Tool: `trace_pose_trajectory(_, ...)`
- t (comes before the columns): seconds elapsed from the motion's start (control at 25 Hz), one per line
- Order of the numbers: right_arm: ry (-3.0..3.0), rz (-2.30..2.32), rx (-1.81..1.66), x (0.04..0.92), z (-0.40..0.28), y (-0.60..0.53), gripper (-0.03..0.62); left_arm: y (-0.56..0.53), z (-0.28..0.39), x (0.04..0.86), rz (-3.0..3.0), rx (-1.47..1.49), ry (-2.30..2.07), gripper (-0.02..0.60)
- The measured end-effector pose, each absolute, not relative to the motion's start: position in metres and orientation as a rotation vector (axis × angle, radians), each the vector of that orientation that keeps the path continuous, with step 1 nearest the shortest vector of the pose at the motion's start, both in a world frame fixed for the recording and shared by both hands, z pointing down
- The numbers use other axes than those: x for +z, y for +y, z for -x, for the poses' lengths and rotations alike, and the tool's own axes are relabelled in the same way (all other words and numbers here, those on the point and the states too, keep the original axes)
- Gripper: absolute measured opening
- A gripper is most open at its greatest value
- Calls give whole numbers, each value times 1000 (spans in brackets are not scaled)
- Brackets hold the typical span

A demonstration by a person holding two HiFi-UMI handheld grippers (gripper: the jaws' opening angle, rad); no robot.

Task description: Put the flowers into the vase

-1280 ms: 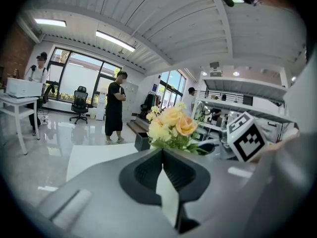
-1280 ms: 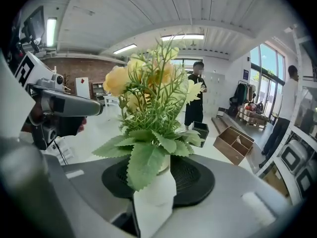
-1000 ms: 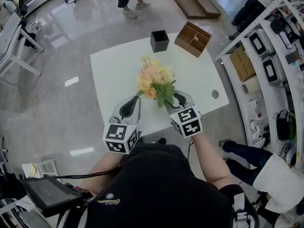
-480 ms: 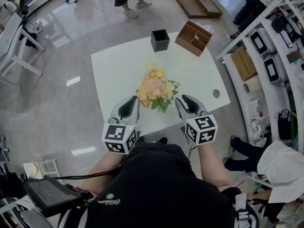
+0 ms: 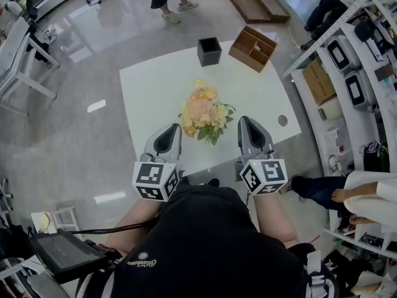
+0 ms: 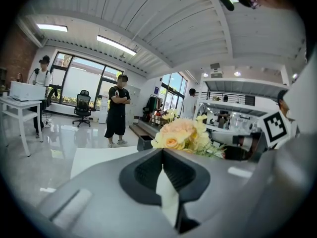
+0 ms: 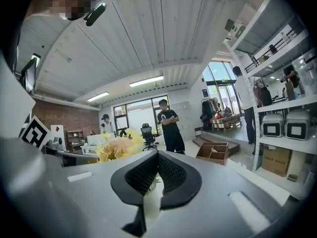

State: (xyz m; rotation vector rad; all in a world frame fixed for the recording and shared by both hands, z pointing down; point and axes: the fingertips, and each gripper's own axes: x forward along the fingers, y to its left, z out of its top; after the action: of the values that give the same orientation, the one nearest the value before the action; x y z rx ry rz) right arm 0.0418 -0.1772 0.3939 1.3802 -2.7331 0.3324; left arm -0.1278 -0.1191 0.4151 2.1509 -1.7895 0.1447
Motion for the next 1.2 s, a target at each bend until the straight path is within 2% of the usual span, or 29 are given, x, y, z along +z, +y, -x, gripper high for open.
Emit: trace_pose_trajectory(1.2,-2646,-1283,359,417,-27,-173,-1,-123,131,409,-2172,137,-1812,6)
